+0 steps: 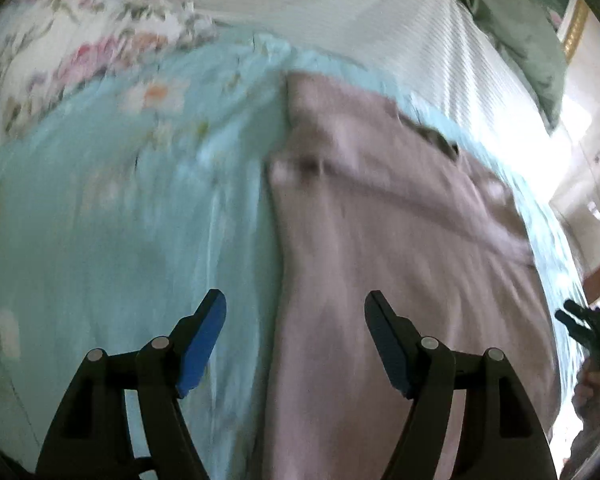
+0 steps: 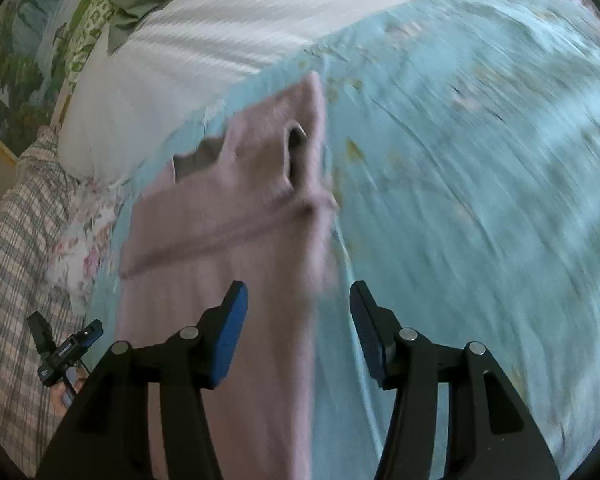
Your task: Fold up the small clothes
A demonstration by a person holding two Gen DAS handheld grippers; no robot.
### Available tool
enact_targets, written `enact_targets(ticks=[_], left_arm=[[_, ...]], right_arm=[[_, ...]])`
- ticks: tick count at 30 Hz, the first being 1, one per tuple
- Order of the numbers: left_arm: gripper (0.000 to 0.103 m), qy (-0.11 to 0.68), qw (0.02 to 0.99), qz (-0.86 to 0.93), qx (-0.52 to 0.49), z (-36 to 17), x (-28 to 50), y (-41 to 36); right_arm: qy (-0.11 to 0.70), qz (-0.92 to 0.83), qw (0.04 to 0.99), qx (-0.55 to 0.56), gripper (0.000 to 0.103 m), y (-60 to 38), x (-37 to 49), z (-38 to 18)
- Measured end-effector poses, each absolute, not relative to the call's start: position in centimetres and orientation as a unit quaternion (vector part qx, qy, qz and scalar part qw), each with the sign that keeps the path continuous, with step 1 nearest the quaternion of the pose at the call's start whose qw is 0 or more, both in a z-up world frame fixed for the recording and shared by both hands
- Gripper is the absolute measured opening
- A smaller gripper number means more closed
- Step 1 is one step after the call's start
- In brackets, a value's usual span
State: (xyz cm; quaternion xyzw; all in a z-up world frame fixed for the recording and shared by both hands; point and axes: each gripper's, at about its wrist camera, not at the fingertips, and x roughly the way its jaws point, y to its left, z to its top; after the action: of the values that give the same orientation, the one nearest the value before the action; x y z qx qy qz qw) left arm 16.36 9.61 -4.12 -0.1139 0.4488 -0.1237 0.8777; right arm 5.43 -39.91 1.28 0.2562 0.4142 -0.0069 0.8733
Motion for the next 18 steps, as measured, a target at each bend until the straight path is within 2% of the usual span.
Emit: enact_targets(ticks=[5, 14, 18], left_arm=[[0.072, 0.472, 0.855, -0.174, -0.126, -6.2, 10.3, 10.5], [0.074, 0.477, 0.833, -0.258, -0.109, -7.0, 0.0, 10.1], [0.073, 0.509, 0.81, -0.264, -0.121, -9.0, -2.2, 11.2]], right_arm=[[0.443, 0.087, 0.841, 0.297, 0.054, -39.0, 0.5, -0.8], [0.49, 0.243, 0.796, 0.259, 0.056, -33.2, -7.0, -3.4], [0.517, 0.25, 0.79, 0.216, 0.056, -31.3, -8.8, -5.9]])
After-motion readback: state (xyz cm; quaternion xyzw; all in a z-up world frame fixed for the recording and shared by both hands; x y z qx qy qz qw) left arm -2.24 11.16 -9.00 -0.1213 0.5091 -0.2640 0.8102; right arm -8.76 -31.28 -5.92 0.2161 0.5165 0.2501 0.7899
